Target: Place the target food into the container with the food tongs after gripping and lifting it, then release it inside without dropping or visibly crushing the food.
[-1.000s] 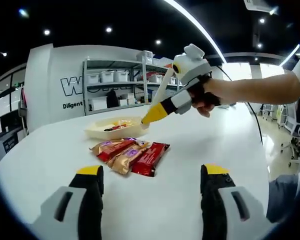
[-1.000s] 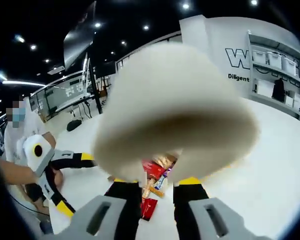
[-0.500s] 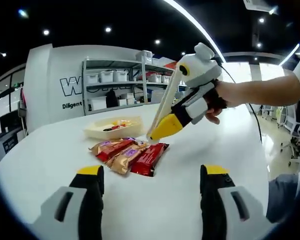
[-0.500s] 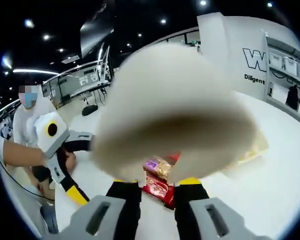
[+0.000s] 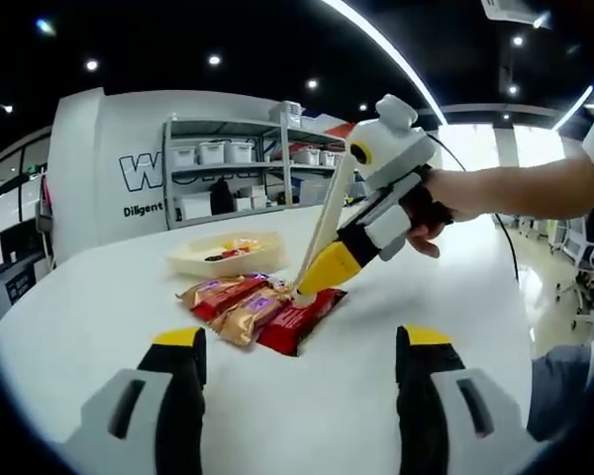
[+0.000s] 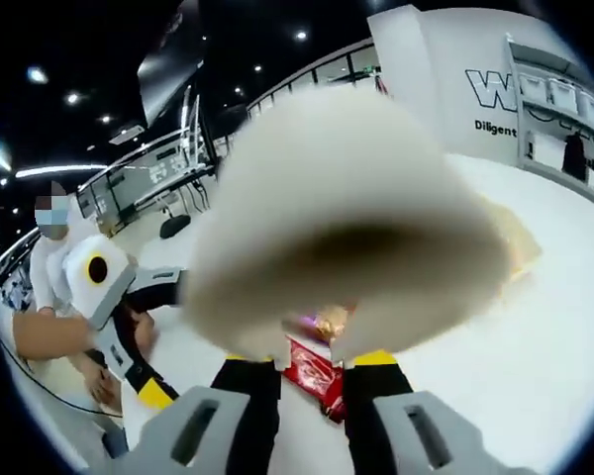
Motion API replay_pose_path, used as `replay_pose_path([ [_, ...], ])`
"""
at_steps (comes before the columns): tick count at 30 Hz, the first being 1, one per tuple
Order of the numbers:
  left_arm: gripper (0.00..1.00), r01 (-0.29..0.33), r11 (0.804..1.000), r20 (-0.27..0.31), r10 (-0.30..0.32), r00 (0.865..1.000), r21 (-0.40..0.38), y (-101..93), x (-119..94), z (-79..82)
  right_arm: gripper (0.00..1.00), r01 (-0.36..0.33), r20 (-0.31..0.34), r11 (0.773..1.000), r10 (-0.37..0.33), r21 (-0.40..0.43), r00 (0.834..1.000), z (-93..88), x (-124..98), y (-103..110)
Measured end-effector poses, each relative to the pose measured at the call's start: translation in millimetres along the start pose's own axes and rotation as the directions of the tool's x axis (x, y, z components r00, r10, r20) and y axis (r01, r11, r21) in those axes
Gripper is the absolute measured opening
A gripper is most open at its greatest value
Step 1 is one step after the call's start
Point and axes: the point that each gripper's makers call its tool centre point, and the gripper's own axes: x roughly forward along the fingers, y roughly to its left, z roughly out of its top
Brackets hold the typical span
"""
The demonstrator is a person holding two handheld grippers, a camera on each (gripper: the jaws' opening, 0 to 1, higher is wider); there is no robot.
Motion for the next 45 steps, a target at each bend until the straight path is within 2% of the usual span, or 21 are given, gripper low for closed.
replay_pose_path([
  [3,0.78,-0.001,1.000,0.001,0.001,1.000,0.002,-0.5,0,0.4,0.17,0.028,0.022,0.998,-0.029,0.064,0.999,-4.0,-5,5],
  [7,0.77,0.002,1.000,-0.002,-0.002,1.000,0.005,-1.2,0,0.0,0.18,0.038,0.035,0.996,-0.041,0.079,0.999,-7.3,-10,10],
  [10,0.77,0.003,1.000,-0.002,-0.003,1.000,0.006,-1.3,1,0.1,0.18,0.033,0.037,0.992,-0.038,0.121,0.999,-10.1,-13,15],
  [13,0.77,-0.002,1.000,0.004,0.002,1.000,0.005,-0.2,0,1.3,0.19,0.039,0.028,0.996,-0.041,0.075,0.999,-11.9,-17,20],
  [15,0.78,-0.002,1.000,0.001,0.002,1.000,0.004,0.0,0,0.8,0.19,0.041,0.017,0.999,-0.041,0.015,0.999,-11.0,-17,18],
  [19,0.78,-0.003,1.000,0.005,0.003,1.000,-0.001,0.4,0,1.6,0.21,0.009,-0.005,0.998,-0.009,-0.069,1.000,-9.2,-16,20],
  [21,0.78,-0.001,1.000,0.005,0.001,1.000,-0.004,0.4,0,1.5,0.21,-0.020,-0.008,0.992,0.019,-0.128,1.000,-6.0,-14,24],
  [24,0.78,0.004,1.000,0.009,-0.004,1.000,-0.008,0.1,0,2.2,0.22,-0.049,-0.021,0.965,0.045,-0.259,0.999,-2.2,-9,28],
  [25,0.78,0.005,1.000,0.011,-0.005,1.000,-0.011,0.2,-1,2.5,0.22,-0.071,-0.037,0.960,0.063,-0.271,0.997,-4.4,-7,31],
  [27,0.78,0.002,1.000,0.013,-0.001,1.000,-0.016,1.4,-1,2.9,0.22,-0.080,-0.067,0.959,0.064,-0.271,0.996,-8.2,-4,31],
  [28,0.78,0.001,1.000,0.012,0.000,1.000,-0.018,1.8,-1,2.7,0.22,-0.088,-0.083,0.951,0.066,-0.297,0.994,-10.0,-2,30],
  [30,0.78,0.000,1.000,0.014,0.001,1.000,-0.016,1.8,-1,2.9,0.23,-0.071,-0.078,0.945,0.048,-0.318,0.996,-8.2,0,25],
  [34,0.78,0.000,1.000,0.014,0.000,1.000,-0.016,1.7,-1,2.9,0.23,-0.083,-0.099,0.945,0.054,-0.317,0.994,-7.7,2,22],
  [37,0.78,0.000,1.000,0.015,0.000,1.000,-0.014,1.4,-1,3.1,0.23,-0.092,-0.141,0.934,0.046,-0.345,0.989,-16.7,6,24],
  [41,0.78,0.002,1.000,0.016,-0.002,1.000,-0.015,1.4,-1,3.2,0.23,-0.107,-0.144,0.953,0.068,-0.285,0.987,-15.8,7,25],
  [43,0.78,0.004,1.000,0.015,-0.004,1.000,-0.016,1.1,-1,2.9,0.21,-0.105,-0.137,0.949,0.066,-0.298,0.988,-14.7,6,24],
  [45,0.78,0.006,1.000,0.015,-0.005,1.000,-0.013,0.6,-1,3.0,0.19,-0.100,-0.138,0.954,0.063,-0.282,0.988,-15.3,5,24],
])
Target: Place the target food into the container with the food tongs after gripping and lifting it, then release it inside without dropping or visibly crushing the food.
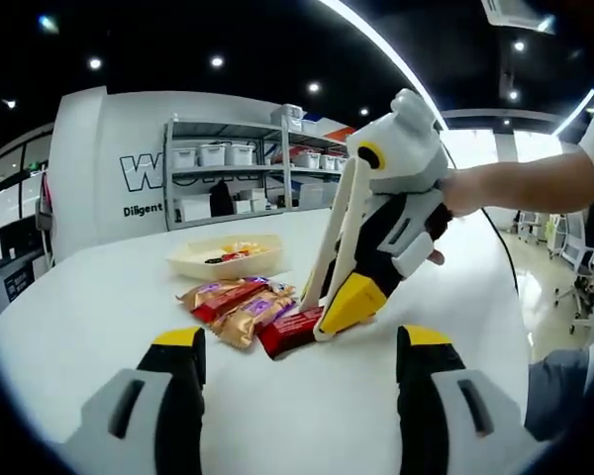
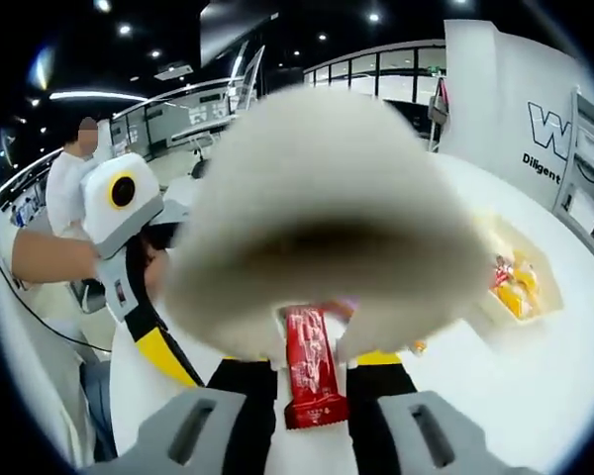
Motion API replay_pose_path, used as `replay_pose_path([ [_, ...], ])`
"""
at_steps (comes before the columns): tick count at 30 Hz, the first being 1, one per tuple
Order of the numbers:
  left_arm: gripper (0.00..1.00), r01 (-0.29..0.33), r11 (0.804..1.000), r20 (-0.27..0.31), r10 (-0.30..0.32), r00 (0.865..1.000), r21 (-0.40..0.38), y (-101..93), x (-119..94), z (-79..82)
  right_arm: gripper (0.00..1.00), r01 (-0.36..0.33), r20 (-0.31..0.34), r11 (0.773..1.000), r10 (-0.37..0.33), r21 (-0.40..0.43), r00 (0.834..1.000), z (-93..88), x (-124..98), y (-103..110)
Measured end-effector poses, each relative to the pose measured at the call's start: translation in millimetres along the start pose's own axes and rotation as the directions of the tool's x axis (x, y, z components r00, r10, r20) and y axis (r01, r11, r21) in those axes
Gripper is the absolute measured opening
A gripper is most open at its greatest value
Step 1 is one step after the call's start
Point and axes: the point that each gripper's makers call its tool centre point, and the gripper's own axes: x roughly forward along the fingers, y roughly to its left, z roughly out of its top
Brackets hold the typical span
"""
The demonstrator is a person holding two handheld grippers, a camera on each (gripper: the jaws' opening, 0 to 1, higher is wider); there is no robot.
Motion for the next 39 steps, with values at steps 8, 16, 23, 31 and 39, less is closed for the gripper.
replay_pose_path([
  [8,0.78,0.003,1.000,0.000,-0.003,1.000,0.001,-0.8,0,0.0,0.15,0.015,-0.003,1.000,-0.015,-0.003,1.000,-1.2,0,-3],
  [16,0.78,-0.003,1.000,0.001,0.003,1.000,0.001,0.1,0,0.1,0.16,-0.006,0.047,0.989,-0.001,0.145,0.999,-2.3,-4,1],
  [23,0.78,0.003,1.000,0.002,-0.003,1.000,0.001,-1.2,0,0.0,0.16,-0.022,0.136,0.980,-0.005,0.195,0.991,13.2,-32,2],
  [31,0.78,0.001,1.000,0.006,-0.001,1.000,0.001,-0.9,0,0.7,0.16,0.023,0.224,0.976,-0.072,0.215,0.972,50.5,-68,-26],
  [39,0.78,0.000,1.000,0.009,0.000,1.000,0.003,-1.1,-1,1.2,0.16,0.096,0.252,0.970,-0.152,0.224,0.956,83.0,-87,-68],
])
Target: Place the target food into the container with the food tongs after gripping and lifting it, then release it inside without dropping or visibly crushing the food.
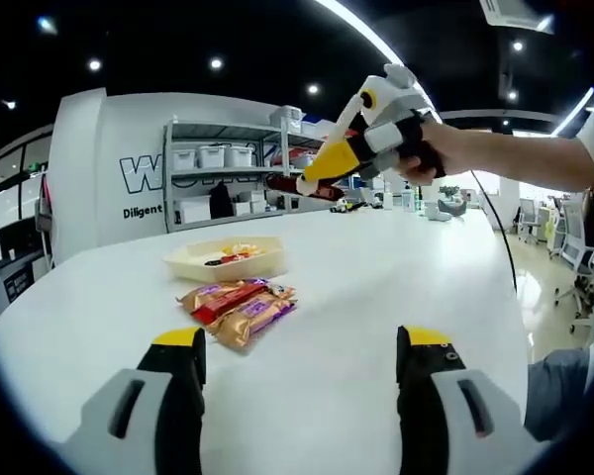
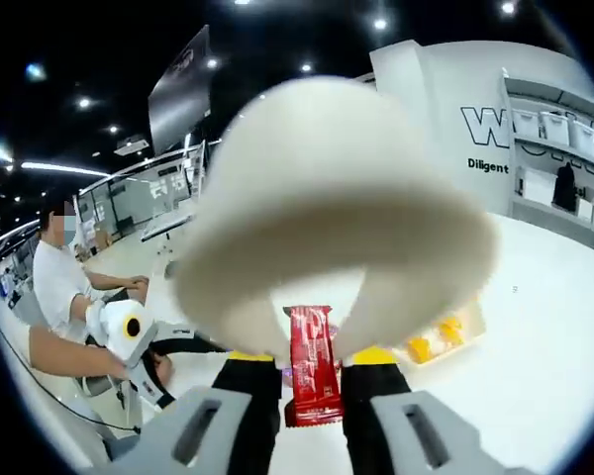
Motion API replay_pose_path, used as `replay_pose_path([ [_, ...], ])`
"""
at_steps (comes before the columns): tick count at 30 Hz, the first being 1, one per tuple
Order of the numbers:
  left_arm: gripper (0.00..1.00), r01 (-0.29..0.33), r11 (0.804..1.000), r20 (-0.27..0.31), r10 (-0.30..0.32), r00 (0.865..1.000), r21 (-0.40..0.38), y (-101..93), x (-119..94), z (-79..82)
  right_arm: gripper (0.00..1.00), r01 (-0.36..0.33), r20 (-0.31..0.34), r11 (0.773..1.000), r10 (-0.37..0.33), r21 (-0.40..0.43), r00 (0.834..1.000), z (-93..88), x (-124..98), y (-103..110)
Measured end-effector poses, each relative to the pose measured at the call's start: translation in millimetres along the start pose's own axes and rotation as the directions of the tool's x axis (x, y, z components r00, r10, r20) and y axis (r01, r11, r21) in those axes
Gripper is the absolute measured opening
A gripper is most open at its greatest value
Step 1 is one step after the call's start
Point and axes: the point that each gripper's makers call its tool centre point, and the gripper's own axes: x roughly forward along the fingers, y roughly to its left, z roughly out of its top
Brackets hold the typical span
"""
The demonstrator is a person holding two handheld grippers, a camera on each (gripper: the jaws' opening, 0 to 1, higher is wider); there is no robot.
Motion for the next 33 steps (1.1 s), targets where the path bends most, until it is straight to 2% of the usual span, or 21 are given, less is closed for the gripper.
replay_pose_path([
  [1,0.78,0.002,1.000,-0.002,-0.002,1.000,0.003,-0.5,0,-0.2,0.16,0.009,0.015,0.999,-0.010,0.035,1.000,4.5,3,-6],
  [6,0.78,0.000,1.000,-0.001,0.000,1.000,0.011,-0.8,0,0.0,0.16,0.058,0.033,0.995,-0.061,0.078,0.998,10.6,14,-24],
  [7,0.78,-0.001,1.000,0.000,0.001,1.000,0.013,-0.6,0,0.3,0.16,0.069,0.041,0.992,-0.073,0.101,0.996,14.6,18,-33],
  [12,0.79,-0.006,1.000,0.012,0.006,1.000,0.010,2.9,-1,2.0,0.16,0.100,0.074,0.980,-0.114,0.174,0.991,21.4,25,-46],
  [16,0.82,-0.031,1.000,0.025,0.031,0.999,-0.005,7.7,-3,4.7,0.16,0.119,0.060,0.975,-0.133,0.187,0.989,15.6,35,-54],
  [26,0.86,-0.044,0.998,0.045,0.045,0.998,-0.035,15.4,-6,7.3,0.17,0.147,0.038,0.957,-0.161,0.251,0.986,2.7,54,-69],
  [29,0.86,-0.037,0.999,0.045,0.039,0.998,-0.033,13.9,-6,7.4,0.17,0.152,0.033,0.956,-0.165,0.252,0.986,1.0,59,-73],
  [31,0.86,-0.034,0.999,0.047,0.036,0.998,-0.034,13.6,-6,7.9,0.17,0.191,0.022,0.957,-0.200,0.220,0.979,-0.3,60,-80],
  [33,0.86,-0.034,0.999,0.051,0.036,0.998,-0.036,13.6,-6,8.6,0.17,0.192,0.020,0.955,-0.201,0.227,0.979,0.3,62,-83],
])
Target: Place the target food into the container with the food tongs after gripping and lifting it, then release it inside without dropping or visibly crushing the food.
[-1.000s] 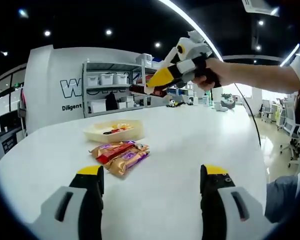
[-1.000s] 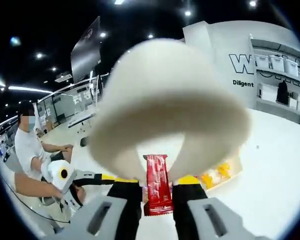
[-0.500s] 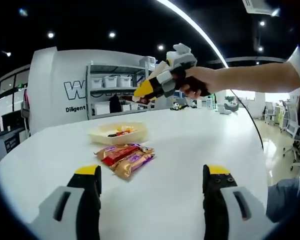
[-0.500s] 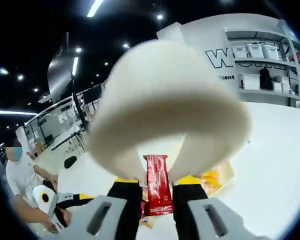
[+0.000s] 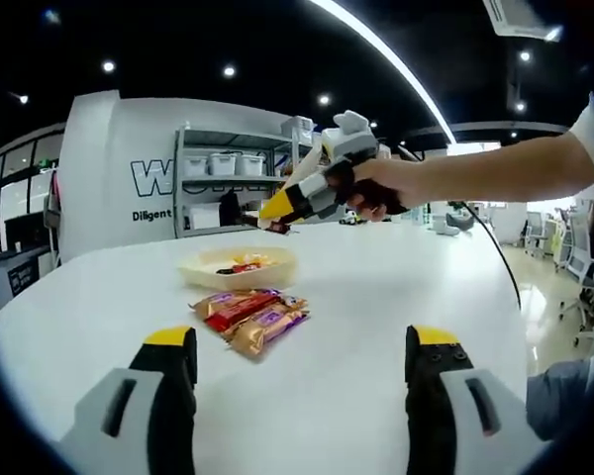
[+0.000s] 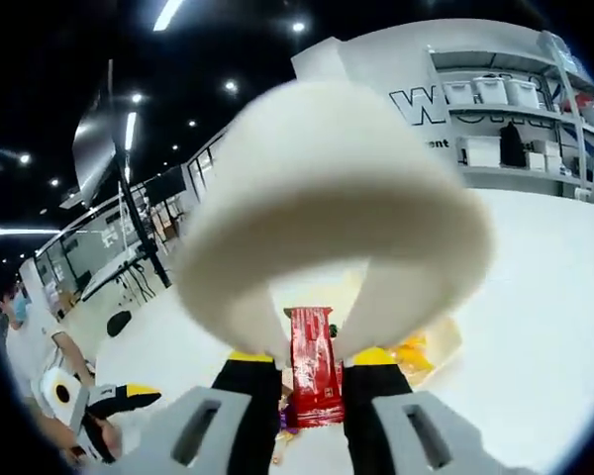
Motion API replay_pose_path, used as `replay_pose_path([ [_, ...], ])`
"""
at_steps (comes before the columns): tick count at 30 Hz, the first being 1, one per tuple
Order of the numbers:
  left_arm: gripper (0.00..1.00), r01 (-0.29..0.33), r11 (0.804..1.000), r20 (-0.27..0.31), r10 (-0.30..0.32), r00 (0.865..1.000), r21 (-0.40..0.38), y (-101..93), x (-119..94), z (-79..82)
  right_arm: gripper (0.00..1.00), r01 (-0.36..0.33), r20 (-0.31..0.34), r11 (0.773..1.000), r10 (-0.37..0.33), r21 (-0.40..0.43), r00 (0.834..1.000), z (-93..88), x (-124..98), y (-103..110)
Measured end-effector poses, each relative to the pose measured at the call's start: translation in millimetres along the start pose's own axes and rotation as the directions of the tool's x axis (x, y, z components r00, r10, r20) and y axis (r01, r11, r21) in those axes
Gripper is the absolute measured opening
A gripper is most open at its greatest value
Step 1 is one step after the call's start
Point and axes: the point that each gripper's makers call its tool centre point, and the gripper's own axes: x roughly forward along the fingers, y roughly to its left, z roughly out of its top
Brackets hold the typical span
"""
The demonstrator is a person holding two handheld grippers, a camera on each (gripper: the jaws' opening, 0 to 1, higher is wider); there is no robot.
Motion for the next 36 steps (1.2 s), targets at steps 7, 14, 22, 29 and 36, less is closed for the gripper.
replay_pose_path([
  [7,0.86,0.004,1.000,-0.008,-0.004,1.000,0.008,-0.7,1,-1.6,0.17,0.057,-0.029,0.998,-0.057,0.003,0.998,-1.4,16,-23],
  [14,0.86,0.007,1.000,-0.012,-0.007,1.000,0.017,-2.1,0,-1.7,0.17,0.070,-0.032,0.997,-0.069,0.037,0.997,-2.4,33,-33],
  [22,0.85,0.005,1.000,-0.014,-0.004,1.000,0.021,-0.9,2,-2.4,0.17,0.081,-0.073,0.997,-0.081,-0.005,0.994,-8.2,57,-33],
  [29,0.84,0.010,0.999,-0.008,-0.010,1.000,0.037,-5.9,2,-0.9,0.17,0.098,-0.105,0.995,-0.101,-0.035,0.989,-16.0,74,-41],
  [36,0.83,0.022,0.999,-0.012,-0.021,1.000,0.044,-8.7,3,-1.1,0.18,0.114,-0.141,0.987,-0.129,-0.111,0.982,-31.3,84,-46],
])
